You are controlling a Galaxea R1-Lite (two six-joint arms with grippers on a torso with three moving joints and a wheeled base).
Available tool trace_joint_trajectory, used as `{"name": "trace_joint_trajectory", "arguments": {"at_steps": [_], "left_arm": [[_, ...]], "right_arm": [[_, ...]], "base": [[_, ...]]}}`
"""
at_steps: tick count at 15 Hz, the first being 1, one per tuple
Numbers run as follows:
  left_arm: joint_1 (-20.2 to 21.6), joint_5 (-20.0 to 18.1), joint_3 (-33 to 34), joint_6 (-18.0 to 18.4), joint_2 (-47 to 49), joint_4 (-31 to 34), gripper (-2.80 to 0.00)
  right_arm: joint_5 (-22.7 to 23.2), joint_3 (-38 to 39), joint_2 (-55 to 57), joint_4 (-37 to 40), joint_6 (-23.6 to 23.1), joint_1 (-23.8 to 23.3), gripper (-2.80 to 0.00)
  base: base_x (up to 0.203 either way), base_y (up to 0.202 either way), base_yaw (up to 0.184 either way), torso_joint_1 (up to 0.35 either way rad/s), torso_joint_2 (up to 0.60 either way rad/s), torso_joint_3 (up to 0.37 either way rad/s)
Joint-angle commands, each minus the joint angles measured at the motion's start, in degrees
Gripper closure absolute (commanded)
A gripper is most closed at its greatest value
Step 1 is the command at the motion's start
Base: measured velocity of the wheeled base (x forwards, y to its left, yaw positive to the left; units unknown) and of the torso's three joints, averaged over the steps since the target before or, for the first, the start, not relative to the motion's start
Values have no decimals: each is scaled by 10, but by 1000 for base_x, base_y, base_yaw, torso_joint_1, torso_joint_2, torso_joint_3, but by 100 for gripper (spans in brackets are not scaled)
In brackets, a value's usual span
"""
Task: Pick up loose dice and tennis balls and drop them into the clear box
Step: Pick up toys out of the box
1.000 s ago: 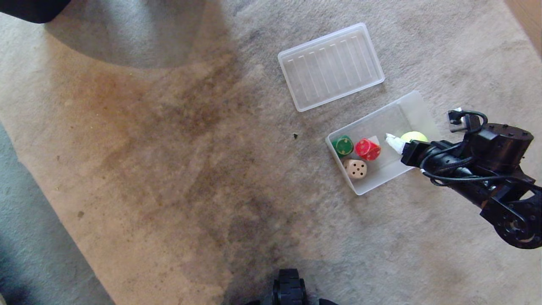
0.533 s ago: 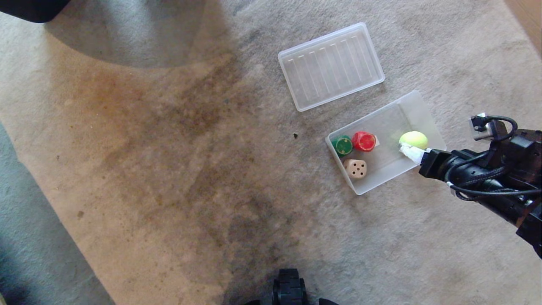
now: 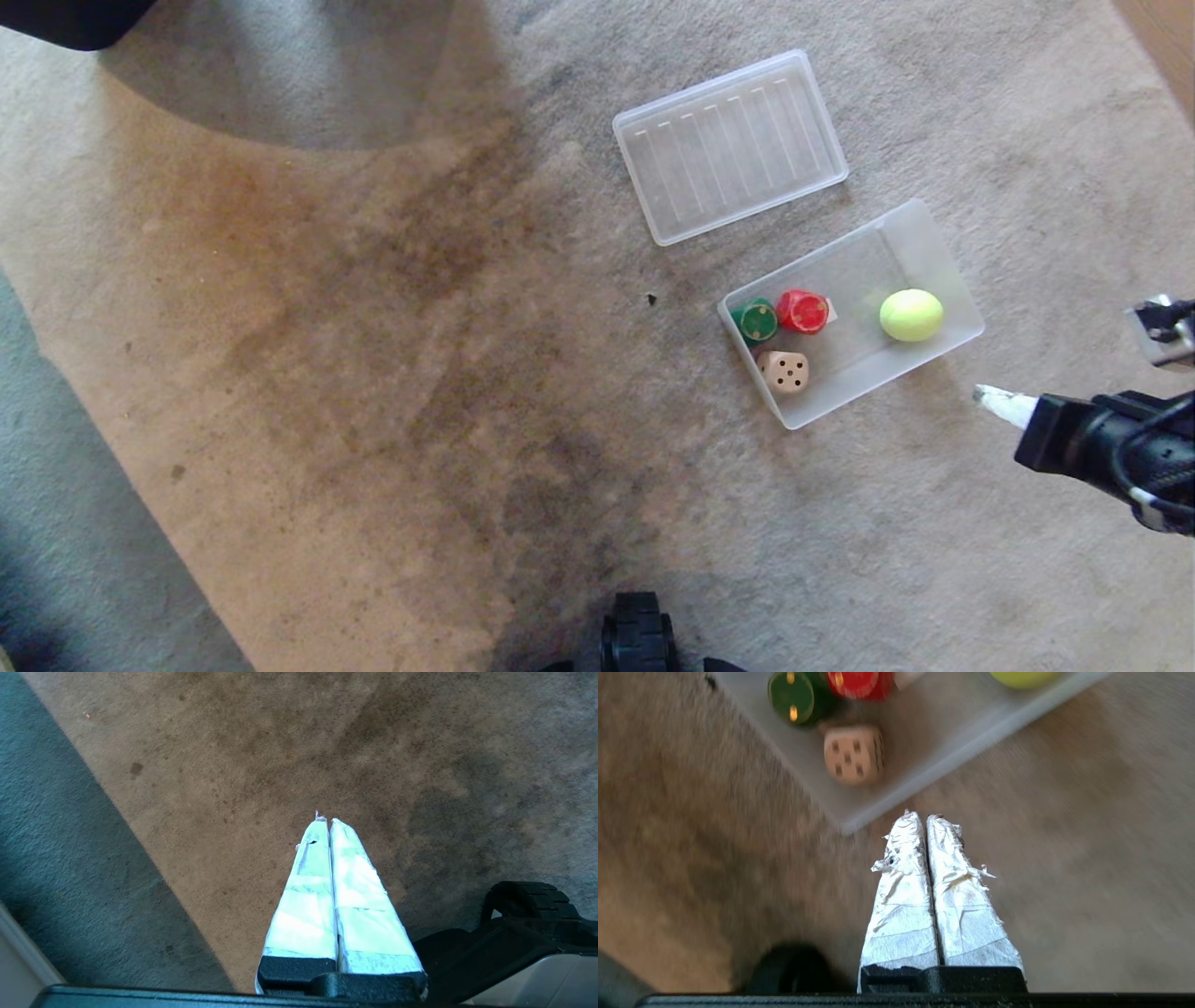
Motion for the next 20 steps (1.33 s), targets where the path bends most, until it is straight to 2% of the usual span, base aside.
{"name": "trace_joint_trajectory", "arguments": {"at_steps": [1, 4, 6, 7, 10, 20], "left_arm": [[0, 0, 1, 0, 0, 0, 0], [0, 0, 0, 0, 0, 0, 0], [0, 0, 1, 0, 0, 0, 0], [0, 0, 1, 0, 0, 0, 0], [0, 0, 1, 0, 0, 0, 0], [0, 0, 1, 0, 0, 0, 0]], "right_arm": [[-6, 34, -223, 146, -15, -9, 0], [-21, 88, -478, 331, -71, -36, 0], [-29, 127, -570, 443, -111, -55, 0], [-31, 147, -619, 466, -124, -59, 0], [-34, 187, -677, 499, -154, -67, 0], [-34, 187, -677, 499, -154, -67, 0]], "base": [[0, 0, 0, 0, 0, 0], [0, 0, 0, 0, 0, 0], [0, 0, 0, 0, 0, 0], [0, 0, 0, 0, 0, 0], [0, 0, 0, 0, 0, 0], [0, 0, 0, 0, 0, 0]]}}
